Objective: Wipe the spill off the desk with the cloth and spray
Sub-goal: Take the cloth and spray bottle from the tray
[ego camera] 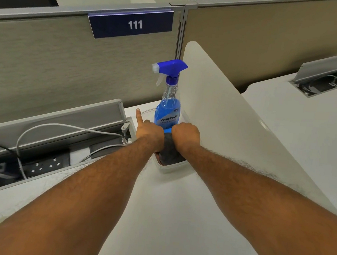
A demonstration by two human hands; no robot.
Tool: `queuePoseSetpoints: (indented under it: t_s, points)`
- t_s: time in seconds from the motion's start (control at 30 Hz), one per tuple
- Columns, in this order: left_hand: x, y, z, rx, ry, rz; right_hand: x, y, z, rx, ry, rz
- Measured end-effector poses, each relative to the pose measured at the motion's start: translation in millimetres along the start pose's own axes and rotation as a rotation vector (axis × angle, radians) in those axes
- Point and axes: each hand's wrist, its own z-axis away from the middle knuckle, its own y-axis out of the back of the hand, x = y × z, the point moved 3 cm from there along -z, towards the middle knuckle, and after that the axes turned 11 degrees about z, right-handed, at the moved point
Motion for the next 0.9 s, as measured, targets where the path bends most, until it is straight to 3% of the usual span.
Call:
queuePoseSetpoints:
  t_s: [0.33,0.47,0.67,0.8,0.9]
  points:
    - [-2,1,0,0.166,-0.155,0.188,6,1,7,0.049,-0.002,-0.088]
    - [-1,9,16,0.229,-0.187,0.465,13,7,14,0.075,-0.007,-0.169]
    - [-6,28,42,0.363,-0.271,0.854,23,14,23,0.111,-0.097,-0.51]
    - [-17,47,69,0.499,-0.364,1.059,35,36,40,0.234,-0.011,-0.763]
    - [-27,63,94,0.56,-0.462,1.108,44,53,50,0.284,0.053,-0.791]
